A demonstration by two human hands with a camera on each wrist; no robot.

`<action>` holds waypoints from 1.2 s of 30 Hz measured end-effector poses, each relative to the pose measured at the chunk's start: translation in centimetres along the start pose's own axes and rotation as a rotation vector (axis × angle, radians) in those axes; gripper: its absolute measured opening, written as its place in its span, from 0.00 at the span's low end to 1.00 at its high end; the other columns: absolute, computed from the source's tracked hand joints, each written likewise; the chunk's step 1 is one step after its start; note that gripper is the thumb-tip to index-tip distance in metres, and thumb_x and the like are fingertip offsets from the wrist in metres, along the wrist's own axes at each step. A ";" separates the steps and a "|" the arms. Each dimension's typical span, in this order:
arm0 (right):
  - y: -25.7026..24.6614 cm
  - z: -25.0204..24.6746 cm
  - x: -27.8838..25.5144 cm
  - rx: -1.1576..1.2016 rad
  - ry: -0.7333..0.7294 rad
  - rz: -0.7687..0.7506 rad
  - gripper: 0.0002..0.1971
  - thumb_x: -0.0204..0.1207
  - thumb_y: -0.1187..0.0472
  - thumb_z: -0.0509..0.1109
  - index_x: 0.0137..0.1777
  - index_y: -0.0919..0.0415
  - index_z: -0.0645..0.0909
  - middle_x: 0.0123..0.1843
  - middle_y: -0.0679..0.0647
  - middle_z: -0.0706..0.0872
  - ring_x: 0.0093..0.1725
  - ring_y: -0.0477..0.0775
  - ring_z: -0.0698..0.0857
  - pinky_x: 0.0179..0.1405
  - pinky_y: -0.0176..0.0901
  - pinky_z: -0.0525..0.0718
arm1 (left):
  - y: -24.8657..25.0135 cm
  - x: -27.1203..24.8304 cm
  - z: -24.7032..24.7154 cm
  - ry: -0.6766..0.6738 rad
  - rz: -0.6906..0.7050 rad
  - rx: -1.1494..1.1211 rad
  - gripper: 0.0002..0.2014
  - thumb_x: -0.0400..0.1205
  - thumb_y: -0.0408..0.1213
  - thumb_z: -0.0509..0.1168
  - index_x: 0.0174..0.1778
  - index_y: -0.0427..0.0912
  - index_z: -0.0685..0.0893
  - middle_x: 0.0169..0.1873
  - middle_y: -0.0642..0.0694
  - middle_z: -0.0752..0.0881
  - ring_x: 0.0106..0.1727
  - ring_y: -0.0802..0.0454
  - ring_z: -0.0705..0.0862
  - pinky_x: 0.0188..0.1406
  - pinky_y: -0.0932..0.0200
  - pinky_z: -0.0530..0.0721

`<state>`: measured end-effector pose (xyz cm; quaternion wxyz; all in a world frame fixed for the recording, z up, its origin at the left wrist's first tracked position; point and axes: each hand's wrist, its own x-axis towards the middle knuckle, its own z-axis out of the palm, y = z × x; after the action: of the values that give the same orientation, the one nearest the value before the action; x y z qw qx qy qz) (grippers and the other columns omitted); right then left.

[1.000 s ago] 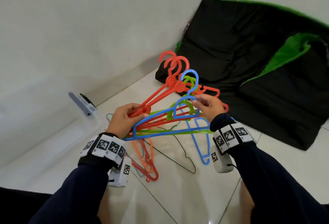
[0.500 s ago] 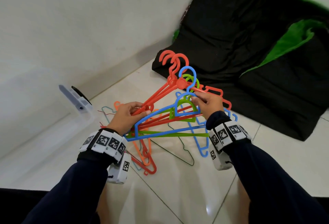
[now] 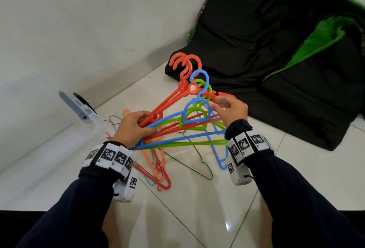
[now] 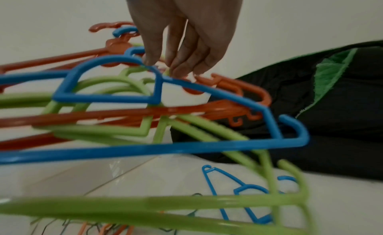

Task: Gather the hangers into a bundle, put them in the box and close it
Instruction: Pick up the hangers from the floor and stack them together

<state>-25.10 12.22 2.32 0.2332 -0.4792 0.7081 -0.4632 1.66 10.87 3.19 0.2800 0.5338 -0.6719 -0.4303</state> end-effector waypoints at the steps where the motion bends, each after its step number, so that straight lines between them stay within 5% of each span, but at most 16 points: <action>1: 0.0 -0.3 0.2 -0.020 0.026 -0.016 0.17 0.67 0.58 0.78 0.54 0.63 0.85 0.53 0.58 0.89 0.49 0.50 0.85 0.55 0.44 0.85 | -0.2 0.1 -0.5 0.004 0.003 0.012 0.17 0.67 0.30 0.77 0.42 0.56 0.82 0.28 0.68 0.88 0.31 0.68 0.87 0.31 0.77 0.82; 4: 0.1 -1.1 0.7 -0.158 -0.075 -0.069 0.29 0.64 0.55 0.80 0.65 0.61 0.77 0.63 0.57 0.81 0.57 0.48 0.79 0.57 0.36 0.75 | -0.3 0.2 -1.9 0.003 0.014 0.047 0.18 0.67 0.28 0.77 0.42 0.56 0.82 0.27 0.65 0.89 0.31 0.69 0.86 0.32 0.77 0.81; 8: 0.0 -1.2 1.1 -0.263 -0.313 -0.116 0.43 0.59 0.51 0.83 0.73 0.59 0.68 0.69 0.54 0.74 0.66 0.51 0.76 0.65 0.42 0.77 | 0.4 0.1 -3.0 -0.085 0.032 0.051 0.19 0.67 0.24 0.75 0.42 0.54 0.82 0.28 0.70 0.88 0.31 0.69 0.86 0.31 0.78 0.80; 11: -0.6 -1.8 1.3 -0.300 -0.474 -0.111 0.29 0.58 0.50 0.83 0.59 0.53 0.78 0.49 0.47 0.82 0.46 0.46 0.79 0.43 0.37 0.78 | 0.8 0.2 -3.1 -0.137 0.053 0.052 0.20 0.67 0.22 0.75 0.42 0.54 0.83 0.30 0.67 0.89 0.33 0.67 0.87 0.33 0.77 0.82; 14: -1.2 -2.5 1.7 -0.291 -0.640 -0.006 0.16 0.59 0.54 0.83 0.41 0.57 0.81 0.30 0.46 0.77 0.29 0.45 0.75 0.32 0.37 0.75 | 0.7 0.2 -2.9 -0.160 0.059 0.046 0.21 0.67 0.21 0.74 0.42 0.54 0.84 0.30 0.66 0.89 0.34 0.68 0.87 0.34 0.77 0.81; 19: -0.7 -1.8 1.3 -0.174 -0.762 0.069 0.18 0.62 0.60 0.81 0.46 0.68 0.80 0.37 0.58 0.81 0.38 0.57 0.80 0.48 0.51 0.83 | 0.4 0.8 -3.2 -0.170 0.042 0.227 0.16 0.65 0.36 0.78 0.46 0.53 0.85 0.39 0.51 0.90 0.41 0.56 0.88 0.44 0.64 0.85; 23: -0.3 -0.7 0.5 -0.143 -0.805 0.057 0.18 0.65 0.59 0.79 0.51 0.68 0.81 0.42 0.61 0.86 0.47 0.61 0.85 0.61 0.58 0.83 | 0.7 1.4 -3.1 -0.234 0.018 0.480 0.11 0.69 0.39 0.76 0.44 0.51 0.81 0.37 0.53 0.84 0.40 0.54 0.82 0.40 0.61 0.78; 28: -1.1 -0.9 -0.1 -0.158 -0.879 0.071 0.11 0.68 0.59 0.77 0.47 0.47 0.81 0.48 0.51 0.89 0.49 0.50 0.86 0.60 0.45 0.81 | 0.2 1.4 -1.6 -0.233 0.013 0.561 0.13 0.70 0.42 0.75 0.44 0.41 0.81 0.36 0.45 0.82 0.39 0.47 0.79 0.39 0.55 0.75; 32: -1.0 -0.7 -0.3 -0.181 -0.863 0.056 0.18 0.69 0.56 0.76 0.56 0.63 0.80 0.55 0.65 0.88 0.56 0.64 0.85 0.66 0.60 0.80 | 0.1 1.4 -1.3 -0.193 0.004 0.537 0.10 0.71 0.43 0.74 0.37 0.50 0.79 0.33 0.50 0.79 0.37 0.49 0.78 0.35 0.61 0.73; 36: -1.2 -0.3 -0.3 -0.173 -0.820 0.037 0.26 0.67 0.49 0.75 0.64 0.58 0.77 0.61 0.60 0.85 0.61 0.62 0.83 0.67 0.62 0.79 | 0.2 1.4 -1.1 -0.193 -0.020 0.548 0.10 0.72 0.45 0.73 0.39 0.47 0.78 0.33 0.49 0.78 0.34 0.53 0.76 0.31 0.63 0.71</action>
<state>-24.63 12.53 3.51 0.4628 -0.6288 0.6016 -0.1686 2.14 9.26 3.82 0.0557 0.5529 -0.7813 -0.2841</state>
